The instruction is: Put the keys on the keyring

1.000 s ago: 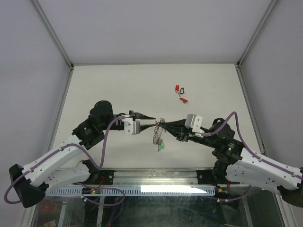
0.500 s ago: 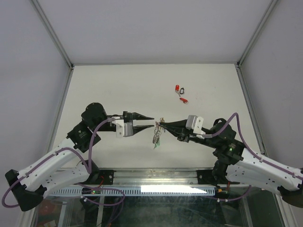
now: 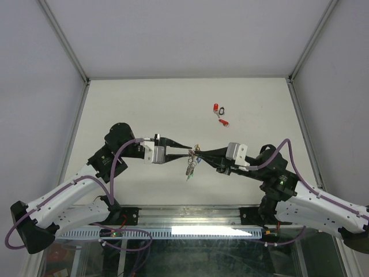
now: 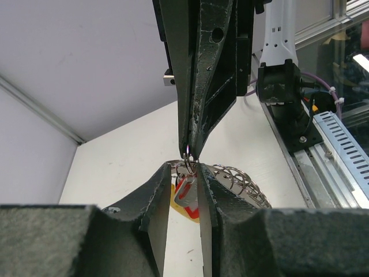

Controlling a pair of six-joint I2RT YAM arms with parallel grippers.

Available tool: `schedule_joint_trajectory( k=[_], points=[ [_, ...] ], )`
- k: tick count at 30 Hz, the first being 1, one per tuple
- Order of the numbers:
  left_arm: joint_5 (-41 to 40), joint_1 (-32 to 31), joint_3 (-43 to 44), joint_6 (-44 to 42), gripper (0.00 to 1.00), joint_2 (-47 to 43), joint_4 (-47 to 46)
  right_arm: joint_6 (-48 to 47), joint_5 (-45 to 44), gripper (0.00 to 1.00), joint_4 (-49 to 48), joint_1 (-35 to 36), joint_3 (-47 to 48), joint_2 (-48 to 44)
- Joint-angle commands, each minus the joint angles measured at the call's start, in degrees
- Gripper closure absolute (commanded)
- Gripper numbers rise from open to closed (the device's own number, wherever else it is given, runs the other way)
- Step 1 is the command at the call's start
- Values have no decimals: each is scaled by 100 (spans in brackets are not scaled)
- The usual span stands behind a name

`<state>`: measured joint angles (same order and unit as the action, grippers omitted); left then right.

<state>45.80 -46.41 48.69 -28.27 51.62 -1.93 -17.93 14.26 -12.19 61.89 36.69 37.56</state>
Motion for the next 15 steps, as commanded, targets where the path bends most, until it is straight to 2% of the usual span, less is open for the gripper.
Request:
schedule_joint_trajectory(
  k=[1, 9, 13, 15],
  points=[
    [254, 18, 99, 145, 77, 54, -281, -87, 64, 100, -382, 16, 119, -151],
    [295, 18, 134, 147, 85, 166, -271, -79, 159, 100, -340, 14, 128, -116],
    [294, 18, 172, 148, 100, 213, -238, -77, 160, 100, -293, 18, 135, -117],
    [258, 18, 231, 86, 100, 231, -58, -93, 162, 100, -230, 19, 156, -114]
  ],
)
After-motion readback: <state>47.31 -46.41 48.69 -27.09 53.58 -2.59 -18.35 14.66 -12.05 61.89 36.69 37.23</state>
